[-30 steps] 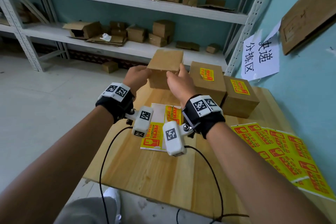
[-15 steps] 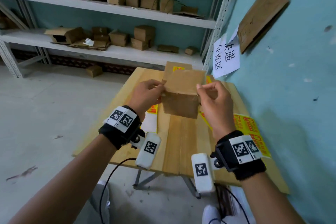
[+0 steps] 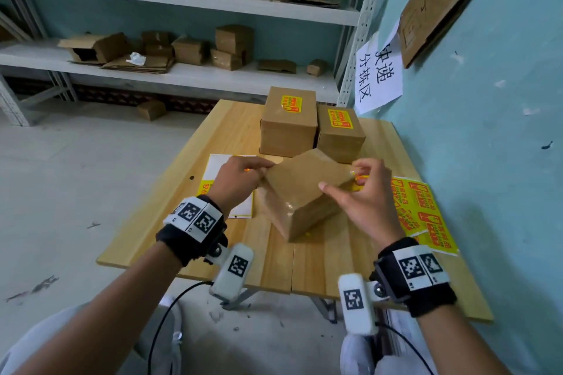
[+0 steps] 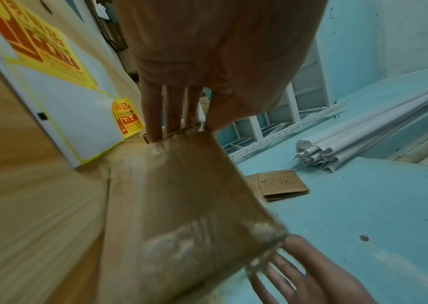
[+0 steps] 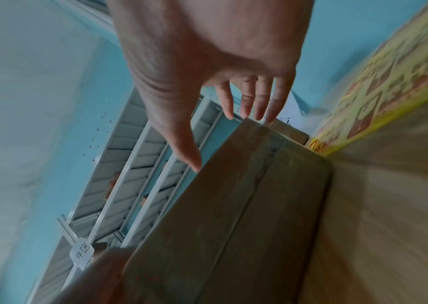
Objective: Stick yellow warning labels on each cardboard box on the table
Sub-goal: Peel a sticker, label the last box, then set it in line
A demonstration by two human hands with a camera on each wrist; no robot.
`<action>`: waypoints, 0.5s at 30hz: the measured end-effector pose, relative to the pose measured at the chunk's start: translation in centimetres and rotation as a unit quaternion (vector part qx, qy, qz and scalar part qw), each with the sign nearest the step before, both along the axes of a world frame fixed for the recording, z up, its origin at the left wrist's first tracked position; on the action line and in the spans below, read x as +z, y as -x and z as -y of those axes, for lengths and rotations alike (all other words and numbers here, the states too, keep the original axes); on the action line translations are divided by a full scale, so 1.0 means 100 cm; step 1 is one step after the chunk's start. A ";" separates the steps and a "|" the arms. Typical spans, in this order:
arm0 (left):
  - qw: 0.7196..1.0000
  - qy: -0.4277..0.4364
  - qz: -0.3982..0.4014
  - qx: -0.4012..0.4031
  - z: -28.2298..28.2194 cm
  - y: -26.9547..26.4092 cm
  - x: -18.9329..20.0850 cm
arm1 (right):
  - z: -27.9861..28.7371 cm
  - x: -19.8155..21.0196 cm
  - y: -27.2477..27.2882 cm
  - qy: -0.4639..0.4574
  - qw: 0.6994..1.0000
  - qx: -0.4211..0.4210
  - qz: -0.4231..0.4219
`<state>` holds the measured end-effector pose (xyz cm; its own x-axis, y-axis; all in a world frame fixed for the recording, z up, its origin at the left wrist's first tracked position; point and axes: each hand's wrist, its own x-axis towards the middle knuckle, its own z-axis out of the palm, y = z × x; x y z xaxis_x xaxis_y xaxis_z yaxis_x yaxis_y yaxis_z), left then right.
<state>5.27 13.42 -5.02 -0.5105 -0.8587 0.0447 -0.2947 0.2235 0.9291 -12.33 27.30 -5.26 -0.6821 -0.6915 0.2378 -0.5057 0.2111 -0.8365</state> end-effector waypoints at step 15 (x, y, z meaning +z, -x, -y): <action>0.998 0.046 -0.019 0.026 0.026 0.013 -0.003 | 0.012 -0.004 0.028 -0.039 0.993 0.088 0.067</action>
<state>3.98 10.84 -5.35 -0.4618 -0.8755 0.1420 -0.2736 0.2929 0.9161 -15.14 26.07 -5.69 -0.5707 -0.8157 0.0944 -0.4259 0.1957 -0.8833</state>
